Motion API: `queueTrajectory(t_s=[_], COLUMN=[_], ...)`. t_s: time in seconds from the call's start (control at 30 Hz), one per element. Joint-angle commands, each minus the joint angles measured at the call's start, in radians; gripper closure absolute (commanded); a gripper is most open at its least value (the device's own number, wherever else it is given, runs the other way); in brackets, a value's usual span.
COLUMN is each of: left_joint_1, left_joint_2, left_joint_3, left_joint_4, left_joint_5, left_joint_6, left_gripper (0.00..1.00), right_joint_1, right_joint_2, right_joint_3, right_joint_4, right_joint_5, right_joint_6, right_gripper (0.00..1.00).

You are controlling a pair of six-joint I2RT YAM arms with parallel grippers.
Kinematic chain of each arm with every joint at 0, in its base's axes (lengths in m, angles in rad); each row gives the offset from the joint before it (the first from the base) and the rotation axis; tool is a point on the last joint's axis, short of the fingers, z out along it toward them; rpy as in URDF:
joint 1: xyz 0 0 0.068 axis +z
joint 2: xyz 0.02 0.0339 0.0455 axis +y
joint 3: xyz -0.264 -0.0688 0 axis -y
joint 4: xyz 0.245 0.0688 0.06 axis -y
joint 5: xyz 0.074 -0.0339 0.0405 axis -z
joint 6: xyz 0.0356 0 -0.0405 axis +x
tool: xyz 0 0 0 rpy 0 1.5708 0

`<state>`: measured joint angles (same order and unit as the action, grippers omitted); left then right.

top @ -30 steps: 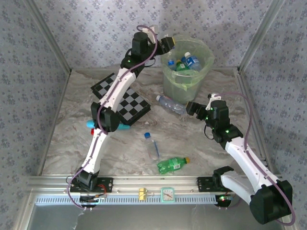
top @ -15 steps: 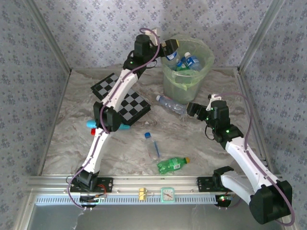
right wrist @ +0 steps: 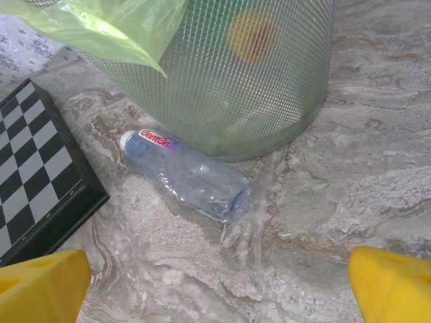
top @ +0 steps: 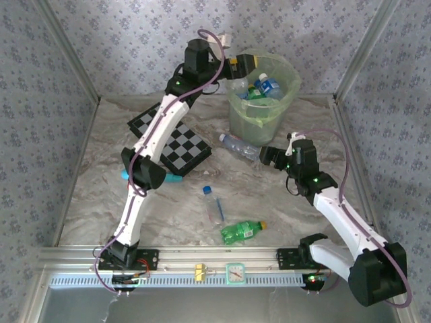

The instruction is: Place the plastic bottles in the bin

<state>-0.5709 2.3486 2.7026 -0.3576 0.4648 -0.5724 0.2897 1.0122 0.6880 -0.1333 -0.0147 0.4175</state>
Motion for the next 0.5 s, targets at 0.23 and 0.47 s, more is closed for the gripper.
queueTrajectory(t_s=[0.23, 0.47], left_joint_1=[-0.063, -0.059], left_joint_2=[-0.052, -0.204], left_joint_3=[-0.094, -0.271], left_joint_4=[-0.058, -0.012], left_joint_5=[0.012, -0.061], left_joint_6=[0.038, 0.089], left_gripper=[0.02, 0.0], right_joint_1=[0.019, 0.033], right_joint_2=[-0.003, 0.051], right_joint_3=[0.042, 0.041], right_joint_4=[-0.024, -0.013], right_joint_5=[0.003, -0.036], right_joint_6=[-0.026, -0.08], right_gripper=[0.0, 0.0])
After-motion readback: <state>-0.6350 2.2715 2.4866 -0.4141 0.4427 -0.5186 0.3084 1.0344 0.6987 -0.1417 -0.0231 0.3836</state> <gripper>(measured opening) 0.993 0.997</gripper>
